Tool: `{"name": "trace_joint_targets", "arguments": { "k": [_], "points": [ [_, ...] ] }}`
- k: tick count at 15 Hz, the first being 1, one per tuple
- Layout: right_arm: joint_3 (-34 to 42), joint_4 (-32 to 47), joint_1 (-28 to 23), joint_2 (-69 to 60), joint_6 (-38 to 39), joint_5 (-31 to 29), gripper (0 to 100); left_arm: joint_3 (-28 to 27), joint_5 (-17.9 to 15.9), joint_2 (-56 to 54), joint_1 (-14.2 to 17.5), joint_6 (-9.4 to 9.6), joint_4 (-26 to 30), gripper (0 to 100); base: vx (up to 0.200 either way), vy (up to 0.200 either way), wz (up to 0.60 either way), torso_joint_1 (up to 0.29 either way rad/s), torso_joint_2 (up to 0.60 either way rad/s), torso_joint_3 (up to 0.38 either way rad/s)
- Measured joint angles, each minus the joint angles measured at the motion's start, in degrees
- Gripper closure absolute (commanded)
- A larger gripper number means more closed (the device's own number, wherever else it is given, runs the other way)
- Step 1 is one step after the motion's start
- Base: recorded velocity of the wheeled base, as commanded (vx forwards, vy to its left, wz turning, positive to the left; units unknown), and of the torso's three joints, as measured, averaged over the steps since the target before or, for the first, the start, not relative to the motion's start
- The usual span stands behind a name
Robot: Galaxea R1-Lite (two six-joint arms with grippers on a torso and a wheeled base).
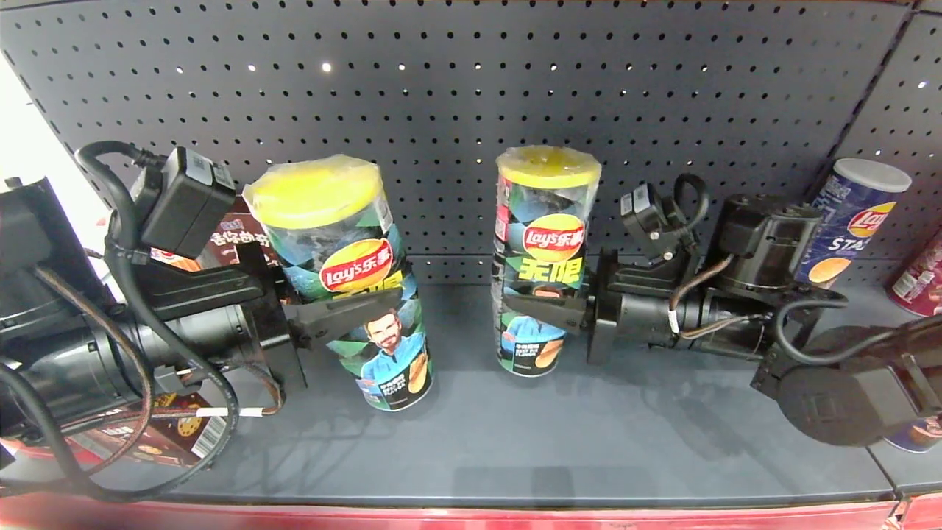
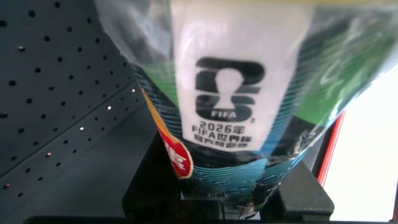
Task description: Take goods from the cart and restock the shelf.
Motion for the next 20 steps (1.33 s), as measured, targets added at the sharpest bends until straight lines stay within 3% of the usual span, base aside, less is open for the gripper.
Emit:
{"name": "trace_joint_targets", "arguments": {
  "k": [9,17,18,20],
  "points": [
    [17.34,-12.13,4.28,-2.88,-0.05,-2.88,100,0.17,0.17,0.09,0.00,0.02,-0.02,100,0.000,0.000,0.00,0.000,0.00,0.000],
    [18.58,-13.74,4.19,-0.11,-0.22,-3.56,100,0.94,0.12,0.13,0.00,-0.04,-0.11,100,0.000,0.000,0.00,0.000,0.00,0.000],
    [18.55,-14.31,4.30,0.30,-0.24,-3.60,0,1.13,0.12,0.13,0.00,-0.06,-0.11,100,0.000,0.000,0.00,0.000,0.00,0.000],
    [18.91,-14.69,4.80,0.90,-0.30,-4.41,0,1.55,0.11,0.09,0.00,-0.06,-0.11,100,0.000,0.000,0.00,0.000,0.00,0.000]
  ]
}}
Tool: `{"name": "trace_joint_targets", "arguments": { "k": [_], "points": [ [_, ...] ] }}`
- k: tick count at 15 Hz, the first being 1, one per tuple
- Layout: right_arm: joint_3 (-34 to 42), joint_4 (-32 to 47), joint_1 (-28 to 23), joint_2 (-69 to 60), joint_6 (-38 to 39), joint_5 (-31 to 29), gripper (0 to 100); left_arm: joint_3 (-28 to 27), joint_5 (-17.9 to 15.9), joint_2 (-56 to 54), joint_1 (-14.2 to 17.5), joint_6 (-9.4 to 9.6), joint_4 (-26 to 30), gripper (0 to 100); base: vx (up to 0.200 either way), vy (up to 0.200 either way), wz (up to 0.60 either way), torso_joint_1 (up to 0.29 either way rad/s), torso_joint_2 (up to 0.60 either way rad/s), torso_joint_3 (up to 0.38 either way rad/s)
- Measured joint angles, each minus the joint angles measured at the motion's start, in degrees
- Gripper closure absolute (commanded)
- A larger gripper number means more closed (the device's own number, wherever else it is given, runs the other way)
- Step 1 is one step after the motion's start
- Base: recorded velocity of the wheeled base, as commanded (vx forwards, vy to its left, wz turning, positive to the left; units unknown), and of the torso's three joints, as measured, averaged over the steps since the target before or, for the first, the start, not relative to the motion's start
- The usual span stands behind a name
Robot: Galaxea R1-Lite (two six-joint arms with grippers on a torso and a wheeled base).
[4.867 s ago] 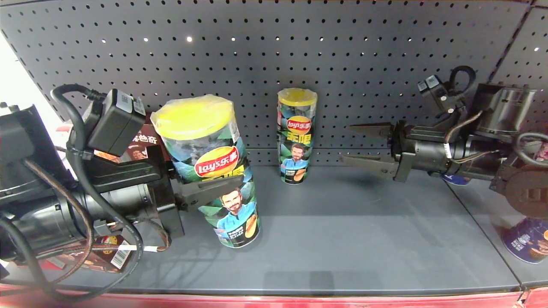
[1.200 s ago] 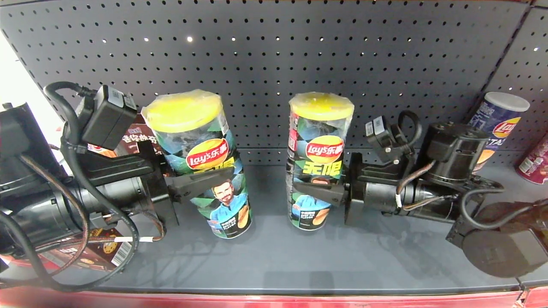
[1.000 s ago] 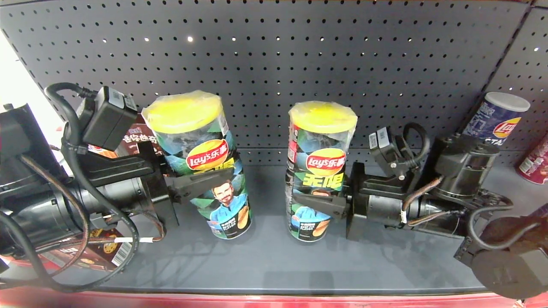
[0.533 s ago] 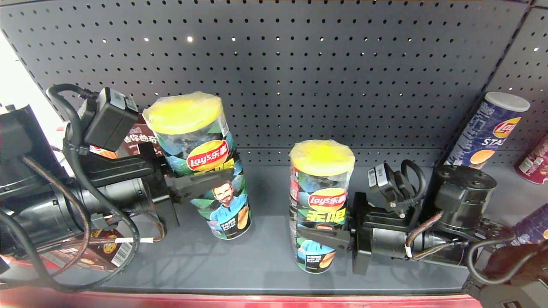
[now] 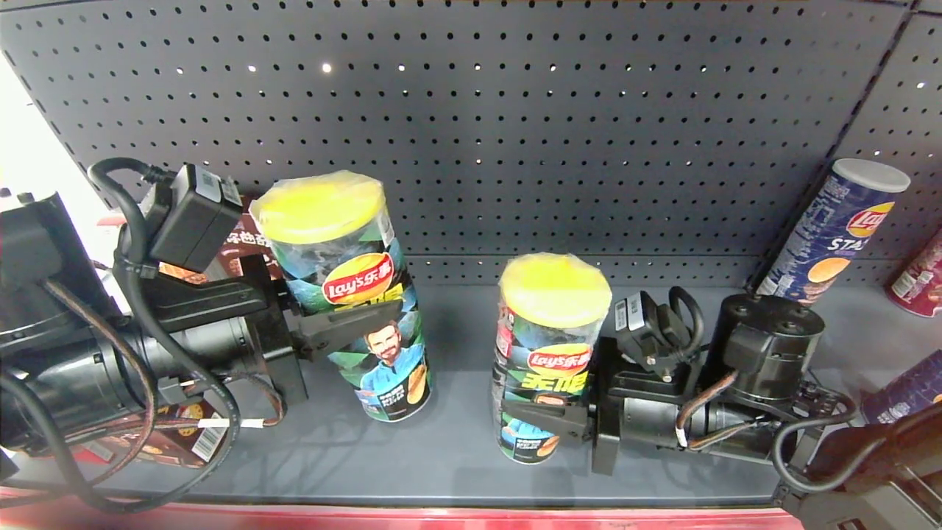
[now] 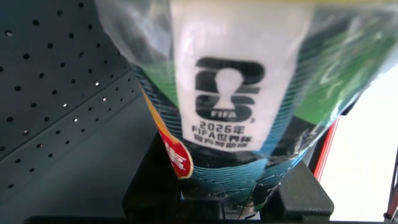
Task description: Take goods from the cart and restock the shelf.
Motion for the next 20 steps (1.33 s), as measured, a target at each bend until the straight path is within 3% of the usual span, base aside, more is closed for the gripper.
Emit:
{"name": "trace_joint_targets", "arguments": {
  "k": [7,15,17,20],
  "points": [
    [2.49,-0.11,0.00,-4.19,-0.02,-2.05,0,0.28,-0.02,-0.06,0.02,0.09,-0.06,100,0.000,0.000,0.00,0.000,0.00,0.000],
    [15.21,2.34,-5.81,-24.81,0.04,-6.66,0,0.22,0.00,-0.04,0.00,0.00,-0.09,100,0.000,0.000,0.00,0.000,0.00,0.000],
    [18.62,5.74,-9.11,-32.57,0.06,-8.70,0,0.22,0.00,-0.09,-0.04,0.05,-0.09,100,0.000,0.000,0.00,0.000,0.00,0.000],
    [22.39,18.63,-12.79,-47.04,0.06,-14.99,0,0.13,-0.10,-0.15,-0.09,0.06,-0.13,100,0.000,0.000,0.00,0.000,0.00,0.000]
  ]
}}
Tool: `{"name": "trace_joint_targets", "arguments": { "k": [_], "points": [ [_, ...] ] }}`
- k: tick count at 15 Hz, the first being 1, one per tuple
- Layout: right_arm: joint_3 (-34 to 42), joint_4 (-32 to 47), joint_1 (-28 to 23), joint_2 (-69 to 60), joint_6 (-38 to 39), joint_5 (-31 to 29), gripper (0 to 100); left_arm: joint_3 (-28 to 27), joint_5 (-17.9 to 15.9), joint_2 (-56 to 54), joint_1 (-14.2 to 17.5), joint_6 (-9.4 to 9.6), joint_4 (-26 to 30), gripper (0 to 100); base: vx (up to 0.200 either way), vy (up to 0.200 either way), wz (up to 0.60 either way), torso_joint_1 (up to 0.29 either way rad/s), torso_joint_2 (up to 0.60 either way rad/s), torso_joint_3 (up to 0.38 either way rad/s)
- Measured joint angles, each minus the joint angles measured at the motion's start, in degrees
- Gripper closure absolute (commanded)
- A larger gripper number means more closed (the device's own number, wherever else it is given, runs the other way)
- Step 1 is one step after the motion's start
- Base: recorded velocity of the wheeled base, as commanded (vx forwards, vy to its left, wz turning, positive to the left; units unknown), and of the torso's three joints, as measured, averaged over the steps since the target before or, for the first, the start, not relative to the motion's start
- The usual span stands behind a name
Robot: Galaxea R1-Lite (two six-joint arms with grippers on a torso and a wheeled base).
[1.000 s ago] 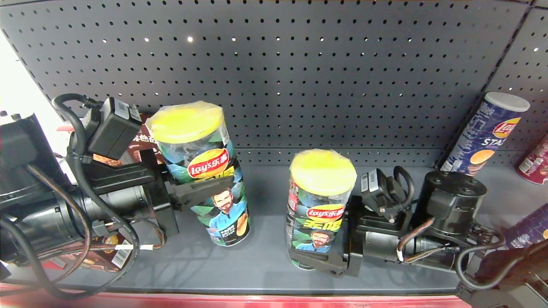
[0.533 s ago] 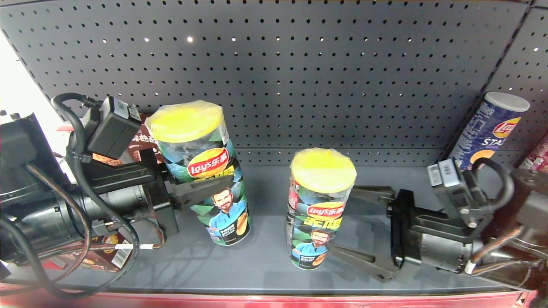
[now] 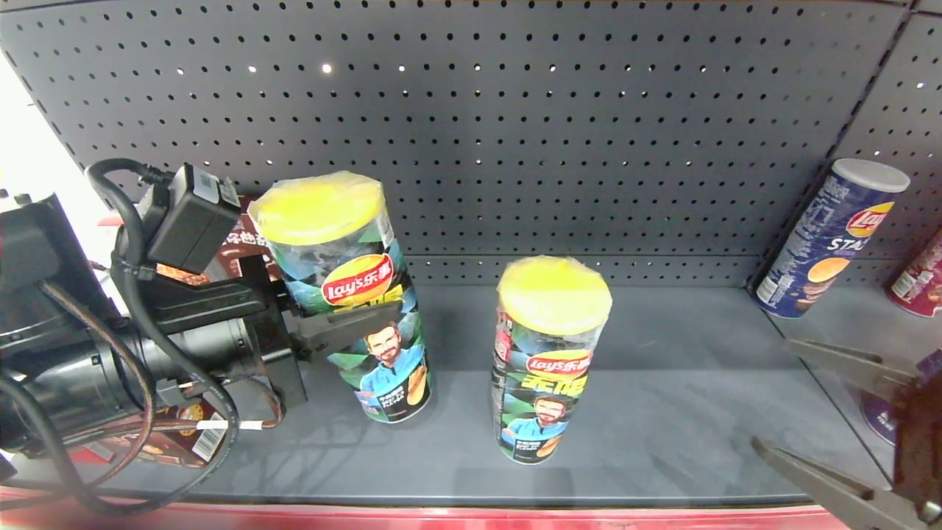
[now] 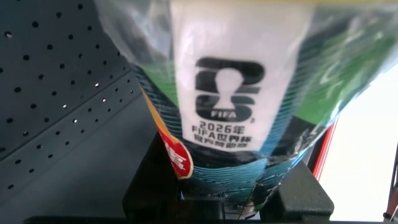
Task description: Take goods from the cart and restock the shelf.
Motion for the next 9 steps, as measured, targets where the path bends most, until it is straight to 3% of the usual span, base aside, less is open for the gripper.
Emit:
{"name": "trace_joint_targets", "arguments": {
  "k": [8,9],
  "points": [
    [2.72,53.94,-3.51,-45.81,2.49,-18.31,0,0.20,0.10,-0.85,-0.37,0.21,0.05,100,0.000,0.000,0.00,0.000,0.00,0.000],
    [2.94,57.72,-4.01,-49.68,4.27,-21.43,0,0.20,0.10,-1.07,-0.48,0.21,0.02,100,0.000,0.000,0.00,0.000,0.00,0.000]
  ]
}}
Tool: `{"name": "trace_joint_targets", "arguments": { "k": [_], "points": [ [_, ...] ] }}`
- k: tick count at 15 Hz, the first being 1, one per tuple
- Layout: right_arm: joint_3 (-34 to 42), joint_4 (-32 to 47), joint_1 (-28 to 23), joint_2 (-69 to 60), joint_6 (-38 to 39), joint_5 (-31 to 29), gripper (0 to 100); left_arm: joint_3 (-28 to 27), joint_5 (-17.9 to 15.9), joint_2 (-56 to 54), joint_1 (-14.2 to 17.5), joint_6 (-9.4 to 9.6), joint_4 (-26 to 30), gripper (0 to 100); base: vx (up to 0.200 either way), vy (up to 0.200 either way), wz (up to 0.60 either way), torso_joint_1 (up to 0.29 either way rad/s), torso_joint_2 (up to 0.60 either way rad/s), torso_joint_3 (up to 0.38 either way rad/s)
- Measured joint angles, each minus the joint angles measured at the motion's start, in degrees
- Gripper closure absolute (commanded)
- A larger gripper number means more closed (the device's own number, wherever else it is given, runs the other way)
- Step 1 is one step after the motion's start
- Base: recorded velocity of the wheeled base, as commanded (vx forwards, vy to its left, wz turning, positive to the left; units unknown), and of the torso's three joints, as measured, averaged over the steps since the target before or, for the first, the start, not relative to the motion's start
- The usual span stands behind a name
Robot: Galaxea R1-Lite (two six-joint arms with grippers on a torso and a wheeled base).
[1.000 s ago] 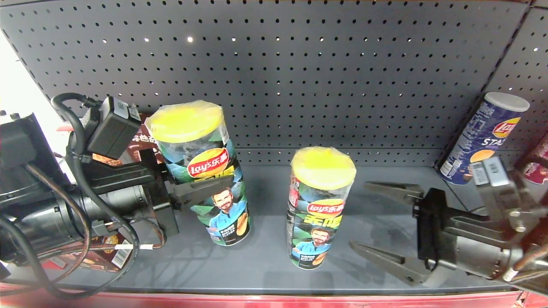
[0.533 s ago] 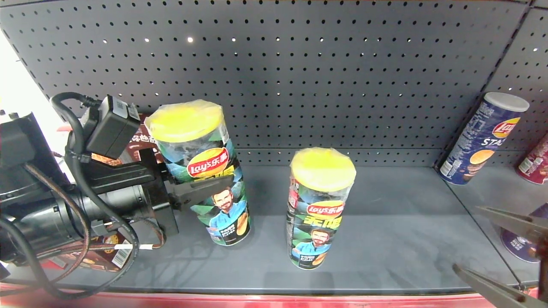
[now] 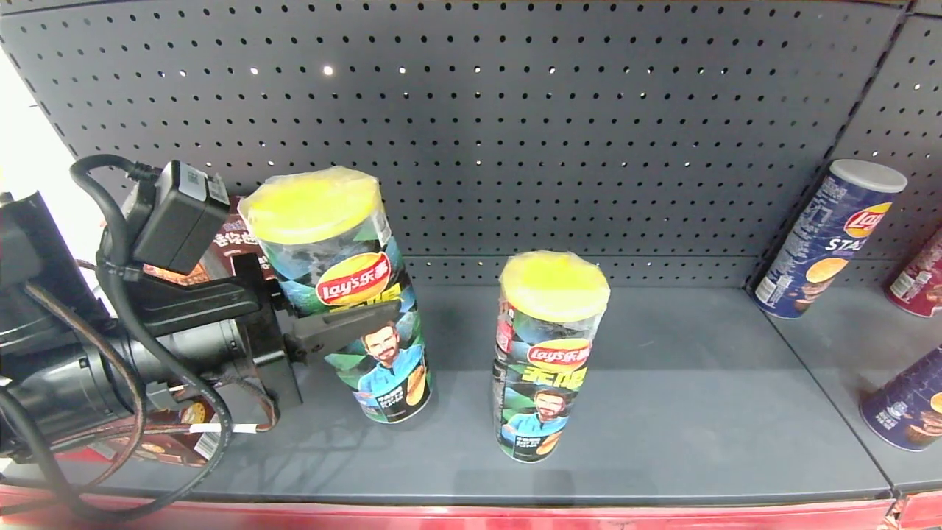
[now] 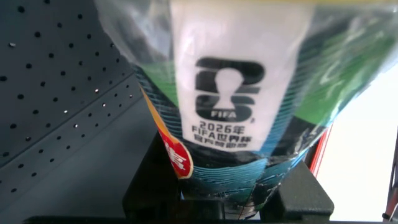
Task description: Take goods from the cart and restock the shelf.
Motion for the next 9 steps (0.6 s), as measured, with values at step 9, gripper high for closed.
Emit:
{"name": "trace_joint_targets", "arguments": {
  "k": [9],
  "points": [
    [7.95,-8.31,-0.93,-7.90,1.89,-1.11,0,2.45,-0.27,-2.58,-0.40,-0.02,-0.05,100,0.000,0.000,0.00,0.000,0.00,0.000]
  ]
}}
